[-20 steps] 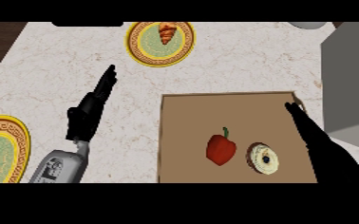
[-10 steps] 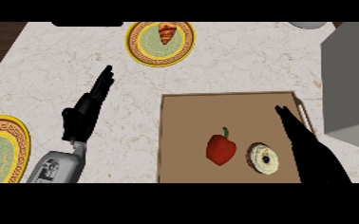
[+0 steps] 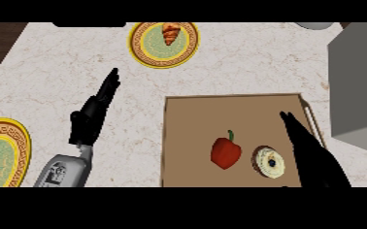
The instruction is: Pick the cupcake from the tray and place it in the tiered shelf
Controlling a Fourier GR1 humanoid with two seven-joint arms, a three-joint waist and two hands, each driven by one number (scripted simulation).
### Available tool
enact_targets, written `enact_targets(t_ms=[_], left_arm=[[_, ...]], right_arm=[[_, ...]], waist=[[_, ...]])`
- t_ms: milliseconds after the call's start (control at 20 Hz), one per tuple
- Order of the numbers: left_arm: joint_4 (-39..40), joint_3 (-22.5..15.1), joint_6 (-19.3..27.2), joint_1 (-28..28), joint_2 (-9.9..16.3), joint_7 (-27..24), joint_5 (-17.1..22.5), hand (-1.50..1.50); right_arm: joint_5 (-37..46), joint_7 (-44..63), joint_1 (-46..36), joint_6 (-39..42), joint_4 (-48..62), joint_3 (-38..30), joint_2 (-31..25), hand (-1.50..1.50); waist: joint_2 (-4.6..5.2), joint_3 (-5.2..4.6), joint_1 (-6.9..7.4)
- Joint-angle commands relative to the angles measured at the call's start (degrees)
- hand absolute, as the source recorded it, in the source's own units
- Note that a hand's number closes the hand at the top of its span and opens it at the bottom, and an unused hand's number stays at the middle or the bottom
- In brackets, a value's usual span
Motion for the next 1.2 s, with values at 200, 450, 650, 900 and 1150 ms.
enact_targets(t_ms=[200, 450, 650, 900, 1150], left_arm=[[1.24, 1.43, -0.37, -1.83, -1.86, 1.32, -2.40, 0.00], [1.26, 1.45, -1.29, 0.23, -3.51, -0.75, -3.56, 0.00], [1.64, 5.60, -5.35, -1.86, -0.88, -0.46, -1.00, 0.00], [-0.88, 4.37, -3.20, -2.05, -3.58, 3.37, -3.99, 0.00], [0.41, 3.36, -1.61, -0.93, -5.69, 1.18, -6.08, 0.00]], right_arm=[[5.52, 1.38, 3.49, 1.22, 1.86, 0.97, 5.06, -1.50], [5.32, -0.19, 1.30, 4.47, 4.51, -1.78, 7.62, -1.50], [3.13, -6.40, 0.76, 4.25, 9.54, -5.54, 7.88, -1.50], [6.52, -6.31, 5.94, 4.85, 6.30, -2.64, 8.88, -1.50], [11.61, -8.70, 5.80, 4.77, 9.44, 2.04, 9.19, 1.50]], waist=[[-0.01, 0.01, -0.19], [0.01, 0.01, -0.09], [0.05, 0.02, -0.07], [0.00, 0.02, -0.22], [0.01, 0.01, -0.19]])
